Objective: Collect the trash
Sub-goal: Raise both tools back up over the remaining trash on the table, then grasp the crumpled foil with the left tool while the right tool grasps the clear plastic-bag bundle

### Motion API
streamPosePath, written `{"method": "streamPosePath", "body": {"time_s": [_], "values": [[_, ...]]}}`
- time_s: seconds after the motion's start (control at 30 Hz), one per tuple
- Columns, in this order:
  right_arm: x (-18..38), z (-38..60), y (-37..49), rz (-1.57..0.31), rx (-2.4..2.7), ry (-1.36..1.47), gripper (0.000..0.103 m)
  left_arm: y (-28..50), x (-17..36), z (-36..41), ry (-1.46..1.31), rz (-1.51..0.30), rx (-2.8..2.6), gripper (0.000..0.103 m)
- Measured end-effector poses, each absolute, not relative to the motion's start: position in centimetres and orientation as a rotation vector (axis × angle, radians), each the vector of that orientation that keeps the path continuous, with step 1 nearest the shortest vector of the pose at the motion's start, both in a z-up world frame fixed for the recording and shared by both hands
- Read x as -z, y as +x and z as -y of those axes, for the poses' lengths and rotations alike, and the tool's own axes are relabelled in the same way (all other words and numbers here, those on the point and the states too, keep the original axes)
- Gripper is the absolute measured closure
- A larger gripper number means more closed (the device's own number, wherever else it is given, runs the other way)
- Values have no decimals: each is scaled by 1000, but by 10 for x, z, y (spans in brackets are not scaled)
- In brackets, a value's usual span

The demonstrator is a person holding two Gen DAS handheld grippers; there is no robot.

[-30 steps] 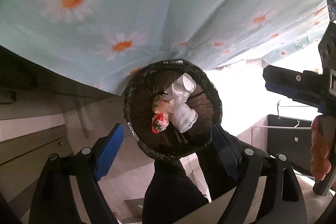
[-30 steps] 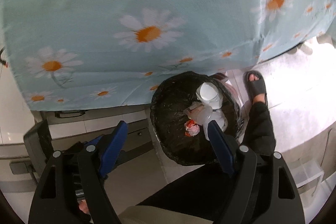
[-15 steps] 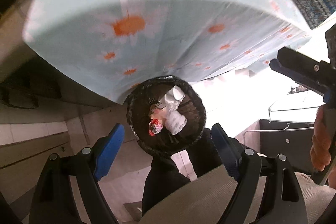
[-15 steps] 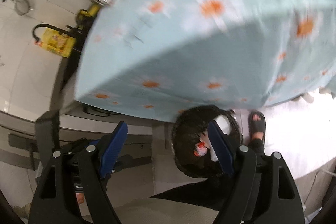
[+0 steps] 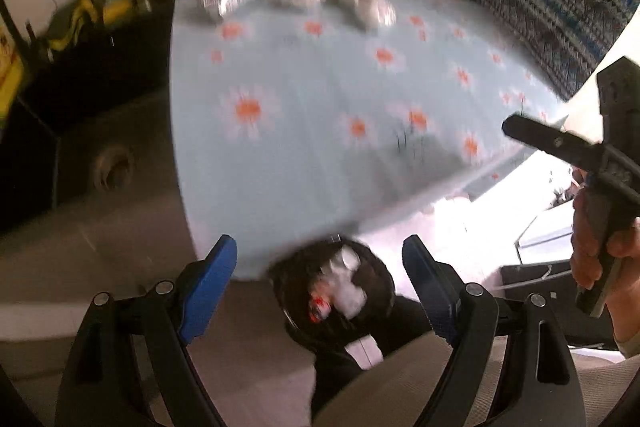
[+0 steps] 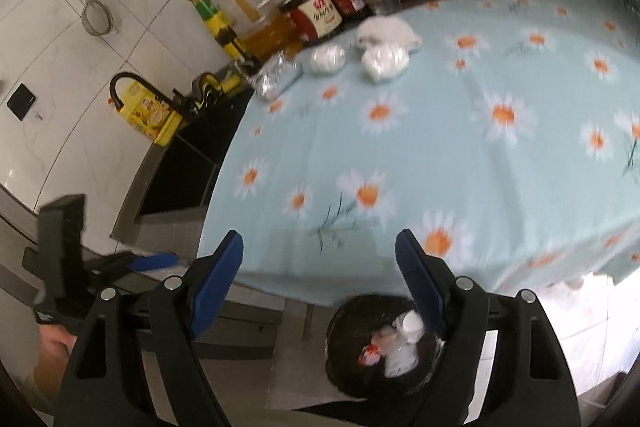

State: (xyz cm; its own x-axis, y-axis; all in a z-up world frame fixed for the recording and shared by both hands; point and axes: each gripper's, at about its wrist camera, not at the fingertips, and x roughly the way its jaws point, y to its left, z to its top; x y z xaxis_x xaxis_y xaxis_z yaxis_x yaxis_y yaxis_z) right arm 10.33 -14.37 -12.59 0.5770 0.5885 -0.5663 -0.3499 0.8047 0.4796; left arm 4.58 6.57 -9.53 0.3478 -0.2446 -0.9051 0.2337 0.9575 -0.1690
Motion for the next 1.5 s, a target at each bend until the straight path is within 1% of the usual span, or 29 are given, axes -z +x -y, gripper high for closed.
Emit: {"method": "streamPosePath", "body": {"time_s": [0.2, 0.27, 0.3, 0.4, 0.5, 0.57, 0.67, 0.8, 1.0, 1.17, 1.37, 1.47, 1.5], "values": [[105, 153, 142, -768, -522, 281, 24, 93, 64, -84, 19, -1109, 241, 21], [98, 155, 157, -760, -518, 260, 22, 109, 57, -89, -3, -1100, 225, 20], [96, 157, 162, -755, -515, 257, 19, 116, 54, -89, -7, -1094, 224, 19], [89, 158, 184, -755, -508, 247, 17, 138, 46, -89, -3, -1072, 220, 14], [84, 159, 207, -753, -505, 234, 14, 165, 45, -84, 9, -1079, 229, 13], [81, 156, 221, -749, -505, 216, 11, 184, 46, -80, 52, -1074, 223, 8], [81, 150, 243, -760, -499, 177, 10, 207, 52, -78, 81, -1067, 238, 7], [88, 141, 272, -795, -502, 151, 10, 245, 68, -84, 46, -1098, 239, 7], [105, 130, 307, -847, -495, 131, 10, 293, 89, -94, 78, -1111, 214, 7], [116, 128, 323, -872, -504, 135, 10, 325, 111, -94, 123, -1156, 225, 7], [122, 125, 333, -885, -512, 112, 14, 348, 128, -86, 213, -1197, 242, 7], [122, 122, 334, -888, -510, 97, 18, 358, 136, -81, 272, -1206, 237, 7], [122, 121, 335, -891, -513, 99, 21, 359, 137, -78, 287, -1208, 236, 7]]}}
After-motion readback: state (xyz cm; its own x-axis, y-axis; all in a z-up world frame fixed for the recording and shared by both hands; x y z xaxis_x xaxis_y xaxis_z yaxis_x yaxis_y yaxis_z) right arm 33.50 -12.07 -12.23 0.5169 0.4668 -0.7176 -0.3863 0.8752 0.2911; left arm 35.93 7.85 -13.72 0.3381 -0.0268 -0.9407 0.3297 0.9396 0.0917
